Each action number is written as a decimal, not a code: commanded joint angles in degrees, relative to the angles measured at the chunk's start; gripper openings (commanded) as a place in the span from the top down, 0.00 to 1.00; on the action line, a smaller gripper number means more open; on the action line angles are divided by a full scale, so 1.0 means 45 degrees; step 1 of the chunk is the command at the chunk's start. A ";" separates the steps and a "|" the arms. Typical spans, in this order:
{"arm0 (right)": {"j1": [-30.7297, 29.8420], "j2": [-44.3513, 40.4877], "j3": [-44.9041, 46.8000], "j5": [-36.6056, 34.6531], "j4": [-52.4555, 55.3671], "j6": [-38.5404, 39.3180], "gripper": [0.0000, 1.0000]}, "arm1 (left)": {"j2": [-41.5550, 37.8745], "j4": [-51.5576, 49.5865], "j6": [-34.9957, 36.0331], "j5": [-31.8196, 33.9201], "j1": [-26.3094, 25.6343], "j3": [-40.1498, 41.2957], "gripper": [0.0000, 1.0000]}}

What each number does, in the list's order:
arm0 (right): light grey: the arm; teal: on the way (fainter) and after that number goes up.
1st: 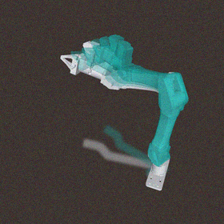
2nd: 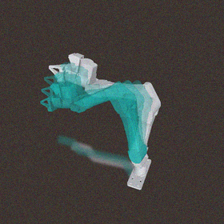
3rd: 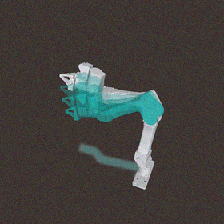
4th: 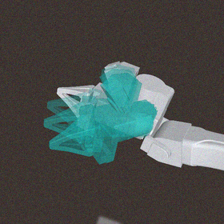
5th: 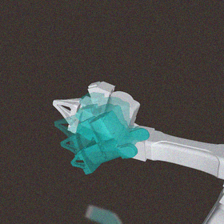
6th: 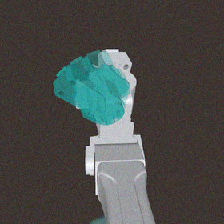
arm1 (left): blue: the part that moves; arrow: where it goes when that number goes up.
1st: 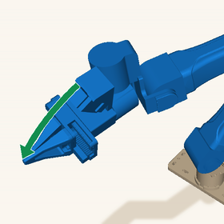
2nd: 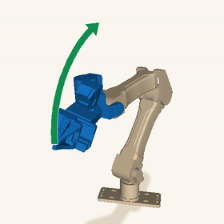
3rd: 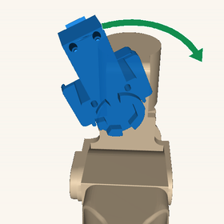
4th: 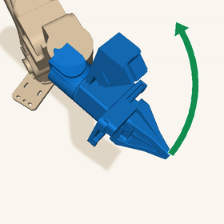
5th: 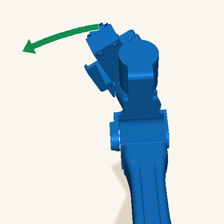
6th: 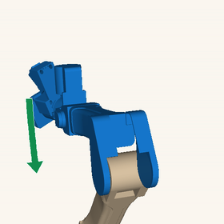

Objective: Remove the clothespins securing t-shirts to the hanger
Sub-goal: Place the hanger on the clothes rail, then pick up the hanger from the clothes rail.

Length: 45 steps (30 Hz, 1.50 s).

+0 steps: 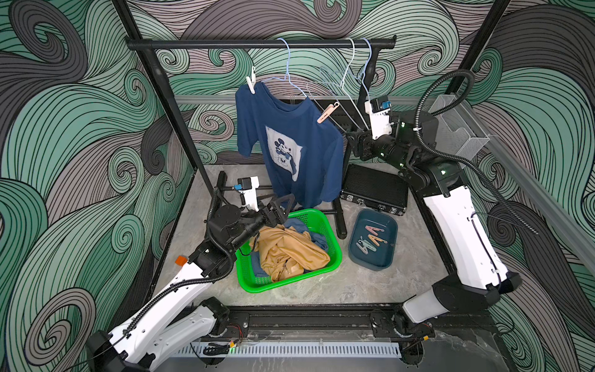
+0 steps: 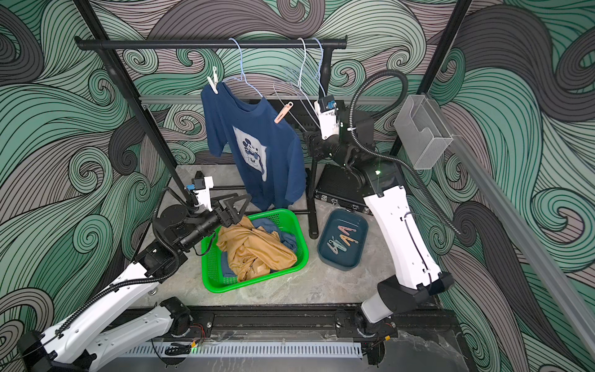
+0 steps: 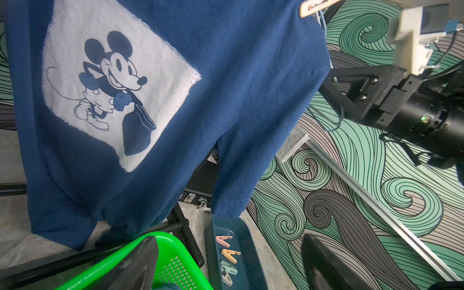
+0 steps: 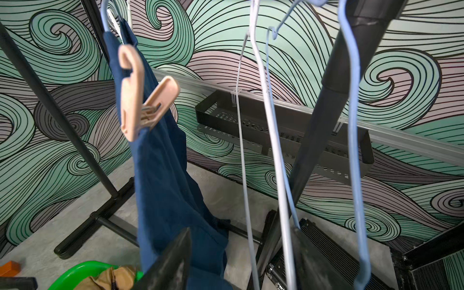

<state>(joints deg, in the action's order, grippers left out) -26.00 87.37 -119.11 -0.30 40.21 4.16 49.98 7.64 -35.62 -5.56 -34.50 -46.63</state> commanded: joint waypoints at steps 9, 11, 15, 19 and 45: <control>-0.1196 -0.1878 0.1000 -0.0963 0.0391 0.0885 0.30 | 0.0297 -0.0082 0.0454 -0.0056 0.0147 -0.0556 0.11; -0.1452 -0.2047 0.1000 -0.0912 0.0370 0.1013 0.30 | 0.0341 -0.0021 0.0454 -0.0053 0.0157 -0.0580 0.11; -0.1765 -0.1961 0.0692 0.0183 0.0376 0.1110 0.33 | 0.0484 0.0035 0.0454 -0.0092 0.0186 -0.0653 0.11; -0.1803 -0.1550 0.0484 0.2372 -0.0113 0.0933 0.37 | 0.0535 0.0079 0.0454 -0.0138 0.0235 -0.0711 0.11; -0.1119 0.2647 -0.3599 0.1758 -0.0473 0.1318 0.39 | 0.0575 0.0444 0.0055 -0.0771 0.1007 -0.0498 0.11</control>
<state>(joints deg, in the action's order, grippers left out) -31.70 99.00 -134.56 8.58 39.62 10.09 52.38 7.53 -34.50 -8.10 -30.46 -47.03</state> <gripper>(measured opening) 0.608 0.893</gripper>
